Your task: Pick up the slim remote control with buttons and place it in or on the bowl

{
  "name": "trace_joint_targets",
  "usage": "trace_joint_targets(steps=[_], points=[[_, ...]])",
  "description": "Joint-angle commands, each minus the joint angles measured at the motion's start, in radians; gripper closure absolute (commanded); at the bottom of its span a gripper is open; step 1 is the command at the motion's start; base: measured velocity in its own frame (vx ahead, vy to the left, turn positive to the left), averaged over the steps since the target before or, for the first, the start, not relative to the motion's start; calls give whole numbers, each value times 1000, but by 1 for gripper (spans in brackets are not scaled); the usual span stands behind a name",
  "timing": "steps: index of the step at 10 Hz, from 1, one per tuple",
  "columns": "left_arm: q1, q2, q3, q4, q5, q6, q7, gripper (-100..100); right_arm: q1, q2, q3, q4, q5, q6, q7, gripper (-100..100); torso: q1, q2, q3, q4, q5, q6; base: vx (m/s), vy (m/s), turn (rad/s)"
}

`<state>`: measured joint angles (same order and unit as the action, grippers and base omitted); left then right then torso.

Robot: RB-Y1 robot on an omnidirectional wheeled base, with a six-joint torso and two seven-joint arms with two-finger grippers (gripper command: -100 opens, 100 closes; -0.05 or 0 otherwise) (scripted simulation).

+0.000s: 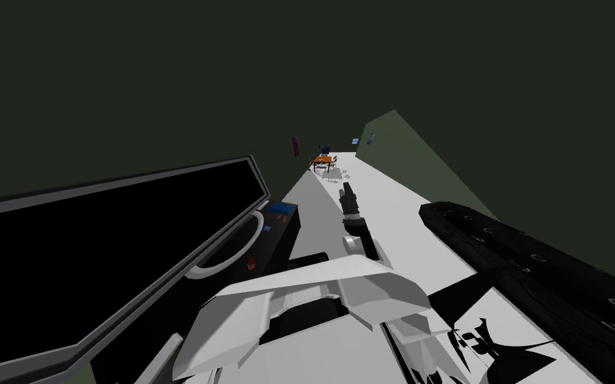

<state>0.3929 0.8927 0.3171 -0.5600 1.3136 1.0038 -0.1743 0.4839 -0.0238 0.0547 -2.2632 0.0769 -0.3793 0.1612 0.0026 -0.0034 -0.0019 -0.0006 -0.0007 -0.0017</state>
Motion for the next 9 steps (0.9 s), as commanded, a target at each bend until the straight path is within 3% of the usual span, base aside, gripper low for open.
trace_joint_targets(steps=[1, 2, 6, 7, 8, 9], points=[[0, 0, 0, 0, 0, 0, 0, 100, 0, 0, 0, 0, 0, 0, 0, 0, 0, 0, 0, 0, 0, 0, 5, 5, -6], [-1, 0, 0, 3, 0, 0, -2, -100, 0, 0, 0, 0, 0, 0, 0, 0, -3, 1, 1, 0, -1, 0, 0, 0, 0], [-1, 0, 0, 2, 0, 0, -2, -100, 0, 0, 0, 0, 0, 0, 0, 0, -5, 3, 2, 1, -2, 0, 0, 0, 0], [-1, 0, 0, 2, 0, 0, -2, 0, 0, 0, 0, 0, 0, 0, 0, 0, -5, 3, 2, 1, -2, 0, 0, 0, 0], [-51, 9, 13, 27, -47, 19, 17, -100, 0, 0, 0, 0, 0, 0, 0, 0, -5, 3, 2, 1, -2, 0, -68, -7, -34], [-53, 9, 13, 27, -47, 19, 17, -100, 0, 0, 0, 0, 0, 0, 0, 0, -5, 6, 3, 1, -2, 0, -67, -17, -61]])
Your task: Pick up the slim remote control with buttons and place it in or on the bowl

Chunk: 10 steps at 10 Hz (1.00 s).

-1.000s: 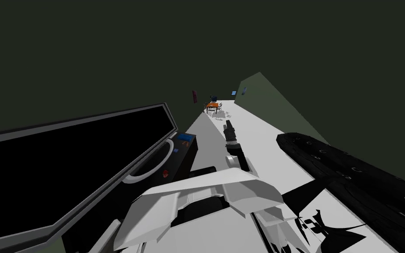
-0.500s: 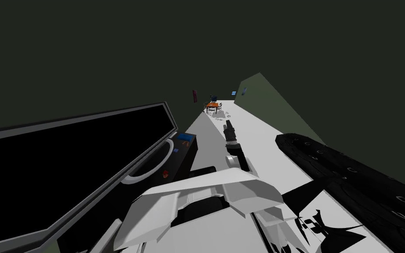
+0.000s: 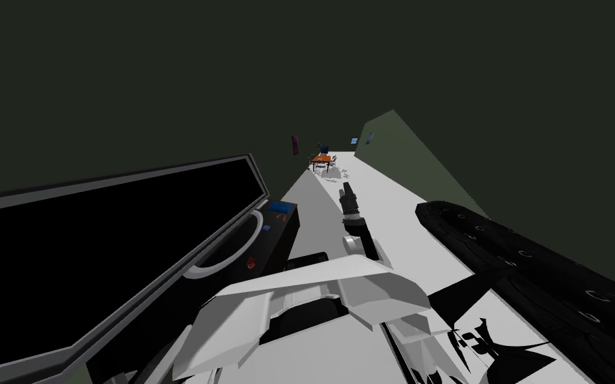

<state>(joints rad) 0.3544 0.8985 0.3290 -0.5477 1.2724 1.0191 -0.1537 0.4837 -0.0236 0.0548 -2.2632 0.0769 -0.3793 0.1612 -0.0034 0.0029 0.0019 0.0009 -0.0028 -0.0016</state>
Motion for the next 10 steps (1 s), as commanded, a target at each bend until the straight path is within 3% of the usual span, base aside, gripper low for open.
trace_joint_targets(steps=[1, 2, 3, 4, 5, 10], points=[[-50, 12, 15, 40, -50, 22, 15, -100, 0, 0, 0, 0, 0, 0, 0, 0, 0, 0, 0, 0, 0, 0, -64, -39, -145], [-67, 12, 15, 40, -53, 22, 15, -100, 0, 0, 0, 0, 0, 0, 0, 0, -1, 0, 0, 0, 0, 0, -164, 30, -90], [-117, 22, 29, 65, -95, 41, 34, -100, 0, 0, 0, 0, 0, 0, 0, 0, 3, 5, 3, 1, 0, -1, -388, -41, -461], [-119, 22, 29, 65, -101, 41, 34, -100, -1, 0, 0, 0, 0, 0, 0, 0, -1, 15, 9, 3, 0, 0, -196, -93, -392], [-119, 22, 29, 65, -101, 41, 34, -100, -1, 0, 0, 0, 0, 0, 0, 0, -5, 11, 6, 3, -1, 2, -198, -195, -639], [-119, 22, 29, 65, -101, 41, 34, -100, 0, 0, 0, 0, 0, 0, 0, 0, 3, -3, -1, -1, 1, -1, -3, -5, -14]])
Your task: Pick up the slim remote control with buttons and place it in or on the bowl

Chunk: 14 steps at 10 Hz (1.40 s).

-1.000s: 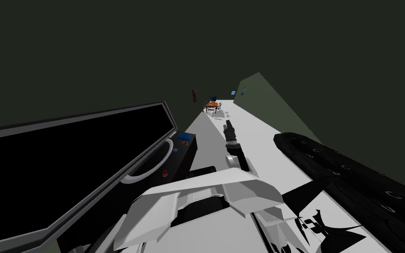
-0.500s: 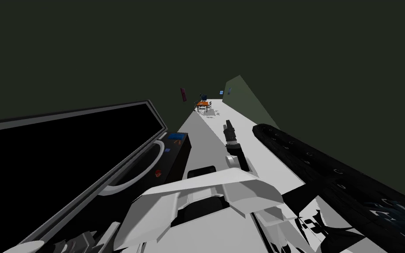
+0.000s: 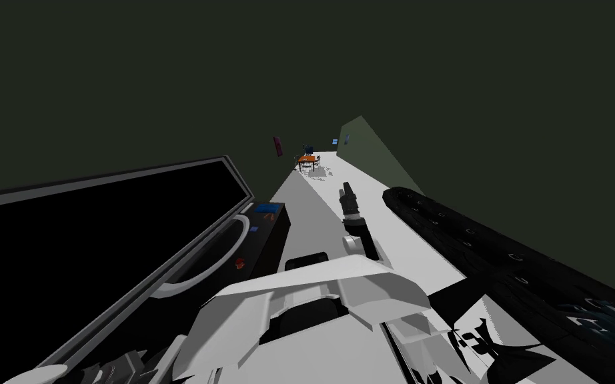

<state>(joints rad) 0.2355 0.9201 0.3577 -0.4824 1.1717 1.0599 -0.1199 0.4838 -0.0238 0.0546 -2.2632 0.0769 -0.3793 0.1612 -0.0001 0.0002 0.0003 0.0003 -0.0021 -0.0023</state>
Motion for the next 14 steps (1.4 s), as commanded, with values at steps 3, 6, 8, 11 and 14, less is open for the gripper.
trace_joint_targets(steps=[3, 6, 8, 11, 14], points=[[10, 35, 1, -7, 20, 33, 8, -100, 0, 0, 0, 0, 0, 0, 0, 0, 0, 0, 0, 0, 0, 0, 0, 0, 0], [19, 70, 3, -14, 41, 65, 16, -100, 0, 0, 0, 0, 0, 0, 0, 0, 0, 0, 0, 0, 0, 0, 0, 0, 0], [26, 94, 4, -19, 54, 87, 21, -100, 0, 0, 0, 0, 0, 0, 0, 0, 0, 0, 0, 0, 0, 0, 0, 0, 0], [29, 106, 4, -21, 61, 98, 24, -100, 0, 0, 0, 0, 0, 0, 0, 0, 0, 0, 0, 0, 0, 0, 0, 0, 0], [29, 106, 4, -21, 61, 98, 24, -100, 0, 0, 0, 0, 0, 0, 0, 0, 0, 0, 0, 0, 0, 0, 0, 0, 0]])
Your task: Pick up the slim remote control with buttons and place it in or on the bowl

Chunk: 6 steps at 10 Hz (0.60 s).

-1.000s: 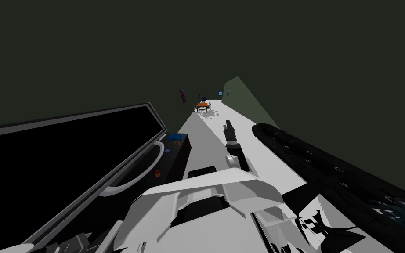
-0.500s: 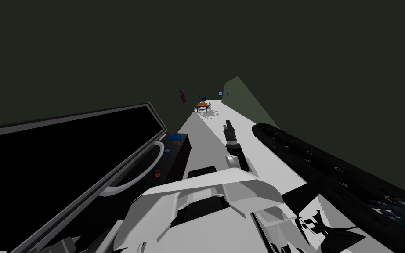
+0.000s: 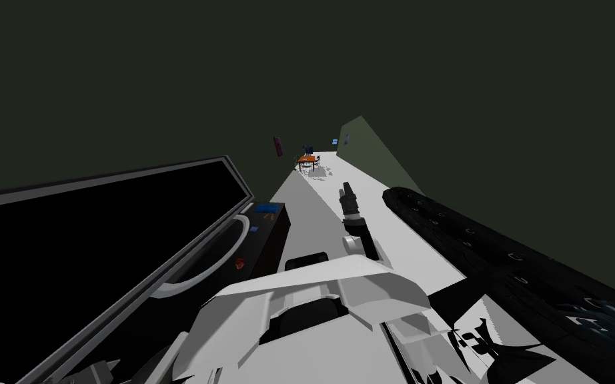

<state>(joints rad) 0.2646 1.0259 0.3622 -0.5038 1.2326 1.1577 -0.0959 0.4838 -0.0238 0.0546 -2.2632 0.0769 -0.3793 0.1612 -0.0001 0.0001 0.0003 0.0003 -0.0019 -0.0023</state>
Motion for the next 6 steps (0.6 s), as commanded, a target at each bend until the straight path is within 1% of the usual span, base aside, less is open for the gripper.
trace_joint_targets(steps=[1, 4, 5, 6], points=[[0, 0, 0, 0, 0, 0, 0, -100, 0, 0, 0, 0, 0, 0, 0, 0, 0, 0, 0, 0, 0, 0, 0, 0, 0], [0, 0, 0, 0, 0, 0, 0, -100, 0, 0, 0, 0, 0, 0, 0, 0, 0, 0, 0, 0, 0, 0, 0, 0, 0], [4, 33, 3, -10, 12, 33, 11, -100, 0, 0, 0, 0, 0, 0, 0, 0, 0, 0, 0, 0, 0, 0, 0, 0, 0], [5, 44, 3, -13, 17, 44, 15, -100, 0, 0, 0, 0, 0, 0, 0, 0, 0, 0, 0, 0, 0, 0, 0, 0, 0]])
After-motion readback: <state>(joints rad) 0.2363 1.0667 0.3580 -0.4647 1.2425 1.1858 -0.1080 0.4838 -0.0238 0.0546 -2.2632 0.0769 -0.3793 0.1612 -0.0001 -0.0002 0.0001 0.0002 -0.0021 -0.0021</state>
